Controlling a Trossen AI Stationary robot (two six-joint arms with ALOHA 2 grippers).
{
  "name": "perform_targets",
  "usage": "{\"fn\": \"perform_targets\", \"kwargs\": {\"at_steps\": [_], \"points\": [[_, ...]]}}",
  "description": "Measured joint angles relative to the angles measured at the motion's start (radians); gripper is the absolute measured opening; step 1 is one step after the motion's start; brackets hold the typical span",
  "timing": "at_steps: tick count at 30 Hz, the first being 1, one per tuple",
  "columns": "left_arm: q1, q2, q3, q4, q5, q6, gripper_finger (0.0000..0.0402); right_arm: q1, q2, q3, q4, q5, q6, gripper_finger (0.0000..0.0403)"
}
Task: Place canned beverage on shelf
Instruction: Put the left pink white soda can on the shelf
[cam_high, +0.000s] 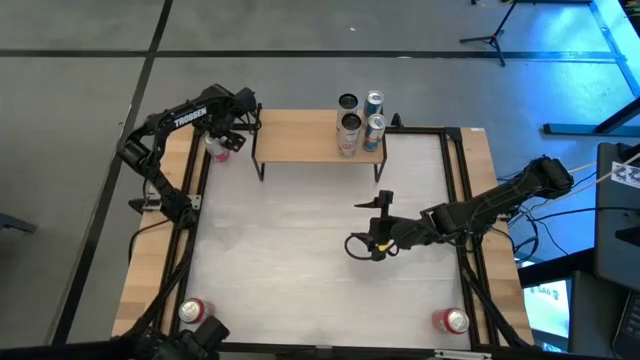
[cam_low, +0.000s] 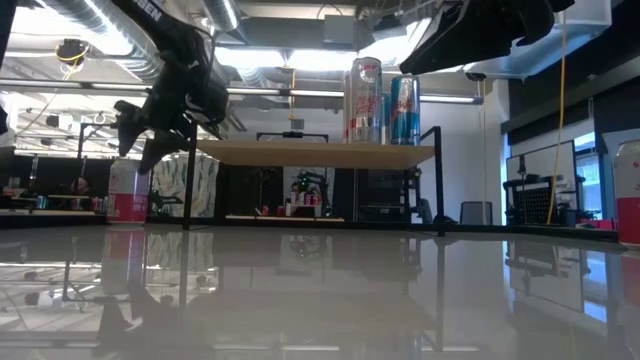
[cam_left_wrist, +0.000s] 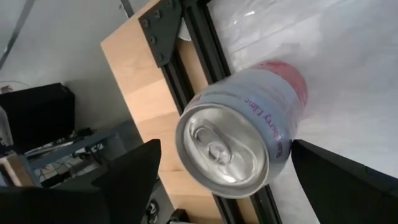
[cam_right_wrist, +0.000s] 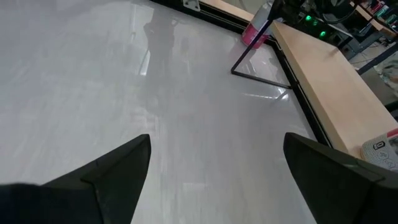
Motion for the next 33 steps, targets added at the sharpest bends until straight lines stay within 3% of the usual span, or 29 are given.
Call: {"fn": "perform_targets", "kwargs": {"at_steps": [20,33], "points": [[0.0,-0.004,-0.101,0.097,0.035,0.098,0.0349,0.0,0.0,0.0,-0.001,0.0,-0.001,0.0363],[-0.001,-0.003,-0.103,0.095,0.027,0.134,0.0291,0.0,0.0,0.0,-0.001,0.0,-0.001,0.0363]]}}
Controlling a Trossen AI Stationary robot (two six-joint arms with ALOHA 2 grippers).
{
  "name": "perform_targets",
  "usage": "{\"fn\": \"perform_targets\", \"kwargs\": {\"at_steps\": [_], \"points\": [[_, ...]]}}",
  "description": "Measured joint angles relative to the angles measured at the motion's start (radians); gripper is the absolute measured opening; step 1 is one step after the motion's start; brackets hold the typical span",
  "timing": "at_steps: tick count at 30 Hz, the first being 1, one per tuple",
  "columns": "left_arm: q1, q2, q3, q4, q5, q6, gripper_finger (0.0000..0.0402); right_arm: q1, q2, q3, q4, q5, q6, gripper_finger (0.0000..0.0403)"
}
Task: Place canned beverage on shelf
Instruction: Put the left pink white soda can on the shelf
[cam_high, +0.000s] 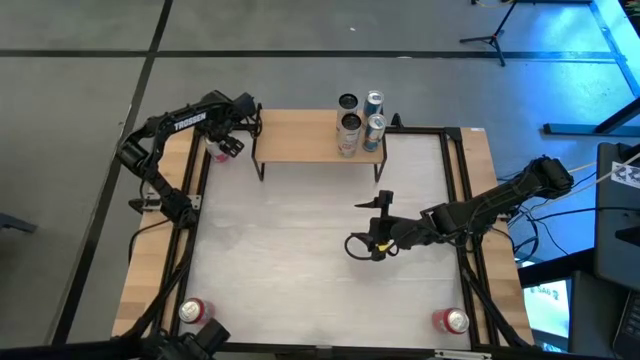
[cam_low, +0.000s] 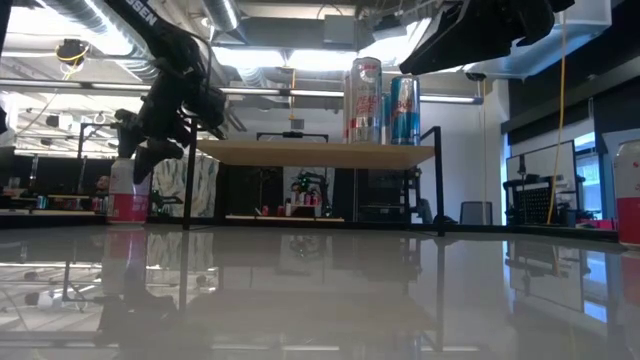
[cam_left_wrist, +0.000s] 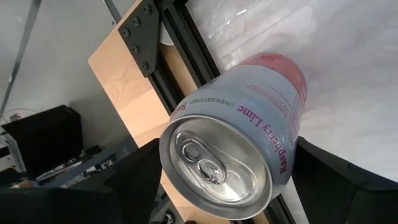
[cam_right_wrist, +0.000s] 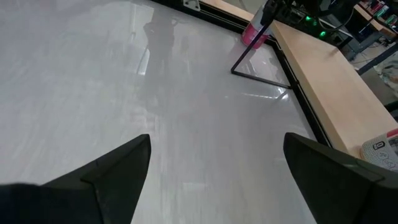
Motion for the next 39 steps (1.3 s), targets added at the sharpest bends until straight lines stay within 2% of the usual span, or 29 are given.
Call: {"fn": "perform_targets", "kwargs": {"at_steps": [9,17,25,31,39], "points": [[-0.036,-0.036,-0.007,-0.016,-0.033,0.007,0.0287,0.0,0.0,0.0,0.0,0.0,0.0,0.0363],[-0.081,-0.11,-0.009,-0.086,-0.018,-0.018,0.0287,0.0,0.0,0.0,0.001,0.0,0.0,0.0363],[-0.123,-0.124,-0.007,-0.14,-0.005,-0.041,0.0287,0.0,0.0,0.0,0.002,0.0,-0.001,0.0363],[-0.198,-0.125,-0.006,-0.186,0.045,-0.1,0.0287,0.0,0.0,0.0,0.002,0.0,-0.001,0.0363],[-0.326,-0.126,-0.004,-0.289,0.042,-0.208,0.0287,0.0,0.0,0.0,0.003,0.0,0.0,0.0363]]}}
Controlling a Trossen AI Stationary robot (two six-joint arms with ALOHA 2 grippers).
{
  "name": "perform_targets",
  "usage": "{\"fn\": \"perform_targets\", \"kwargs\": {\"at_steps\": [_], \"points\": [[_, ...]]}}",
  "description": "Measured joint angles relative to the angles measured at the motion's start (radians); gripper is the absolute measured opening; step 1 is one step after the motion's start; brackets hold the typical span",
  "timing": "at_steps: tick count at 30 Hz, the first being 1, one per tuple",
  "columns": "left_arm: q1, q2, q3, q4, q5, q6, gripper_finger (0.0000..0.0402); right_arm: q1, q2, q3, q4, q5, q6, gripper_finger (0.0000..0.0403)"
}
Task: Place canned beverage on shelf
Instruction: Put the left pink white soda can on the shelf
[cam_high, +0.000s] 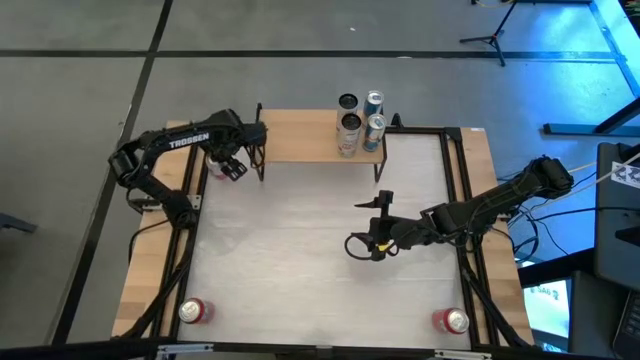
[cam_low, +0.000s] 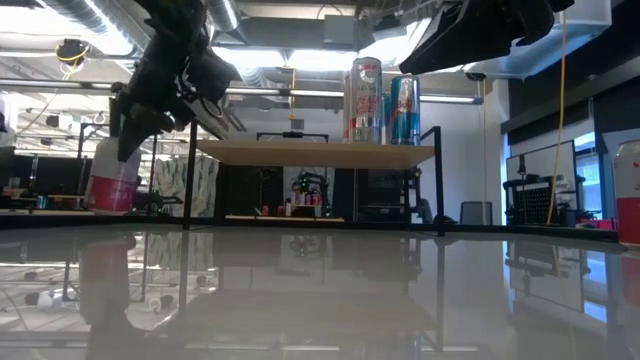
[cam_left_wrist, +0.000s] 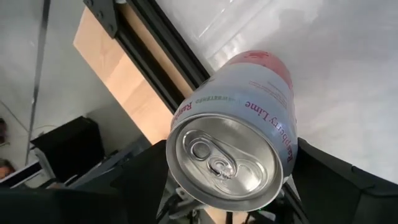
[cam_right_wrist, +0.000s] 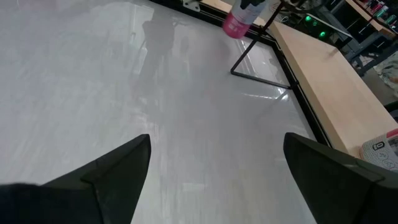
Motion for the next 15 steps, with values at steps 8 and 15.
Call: {"fn": "perform_targets", "kwargs": {"at_steps": [8,15], "points": [[-0.133,-0.001,0.001,-0.043,0.066,-0.104,0.0279,0.0,0.0,0.0,0.0,0.0,-0.001,0.0363],[-0.284,-0.001,0.001,-0.043,0.14,-0.142,0.0273,0.0,0.0,0.0,0.0,0.0,-0.022,0.0363]]}}
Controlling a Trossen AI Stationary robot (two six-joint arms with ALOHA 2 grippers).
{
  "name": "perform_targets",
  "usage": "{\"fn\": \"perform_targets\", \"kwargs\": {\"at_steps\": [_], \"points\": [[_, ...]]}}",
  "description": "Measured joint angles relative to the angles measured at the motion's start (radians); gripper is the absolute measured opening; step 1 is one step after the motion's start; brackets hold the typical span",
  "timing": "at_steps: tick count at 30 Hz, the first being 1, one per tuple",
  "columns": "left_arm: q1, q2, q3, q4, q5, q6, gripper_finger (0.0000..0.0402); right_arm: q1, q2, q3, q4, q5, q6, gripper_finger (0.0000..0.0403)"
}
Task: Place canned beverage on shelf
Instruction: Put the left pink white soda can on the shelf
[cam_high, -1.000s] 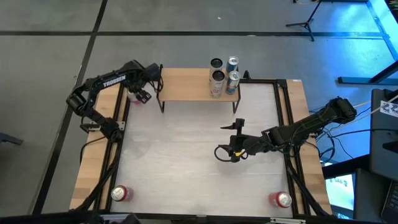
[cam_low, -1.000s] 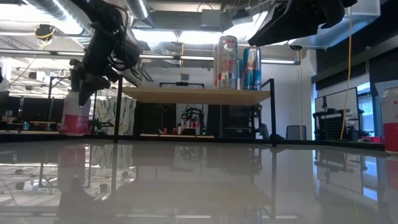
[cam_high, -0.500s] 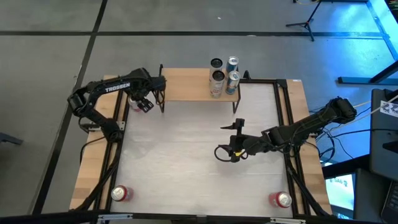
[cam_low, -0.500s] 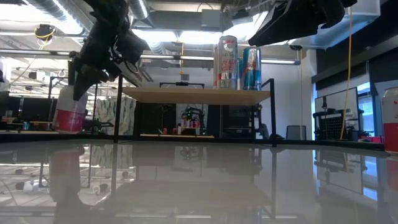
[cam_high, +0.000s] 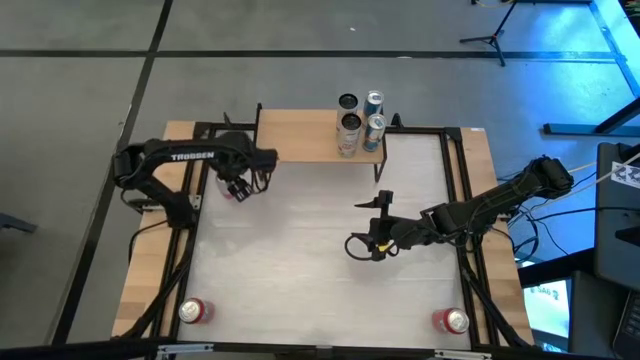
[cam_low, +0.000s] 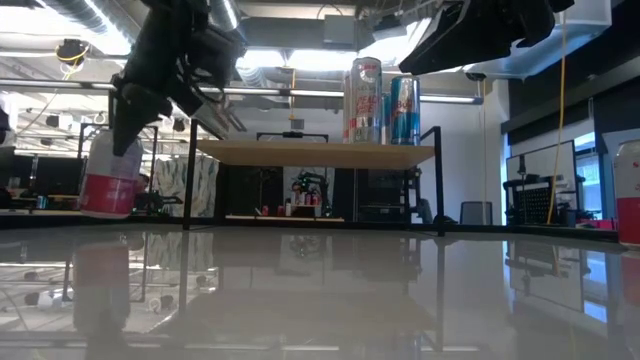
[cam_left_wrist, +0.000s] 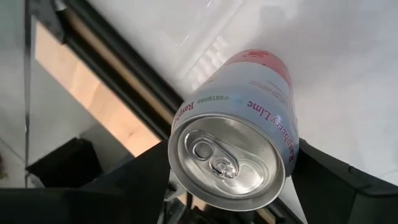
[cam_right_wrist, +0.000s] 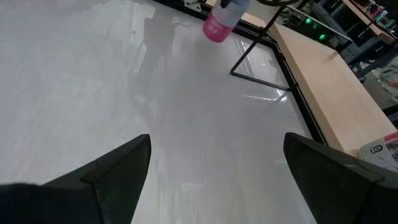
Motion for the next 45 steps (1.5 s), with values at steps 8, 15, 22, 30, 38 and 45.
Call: {"fn": "perform_targets", "kwargs": {"at_steps": [8,15,22,30,38,45], "points": [[-0.214,0.0,0.0,0.031,0.119,-0.017,0.0271,0.0,0.0,0.0,0.0,0.0,0.0,0.0363],[-0.401,-0.001,0.003,0.187,0.169,0.012,0.0273,0.0,0.0,0.0,0.001,-0.049,0.032,0.0363],[-0.543,-0.003,0.003,0.317,0.102,0.087,0.0274,0.002,0.0,0.0,0.001,-0.144,0.099,0.0363],[-0.661,-0.001,0.001,0.396,-0.026,0.327,0.0277,0.002,0.0,0.0,0.01,-0.22,0.168,0.0363],[-0.68,0.0,0.0,0.519,-0.088,0.434,0.0279,0.002,0.023,0.001,0.059,-0.296,0.18,0.0363],[-0.68,0.0,0.0,0.532,-0.064,0.429,0.0279,0.001,0.052,0.001,0.085,-0.296,0.182,0.0363]]}}
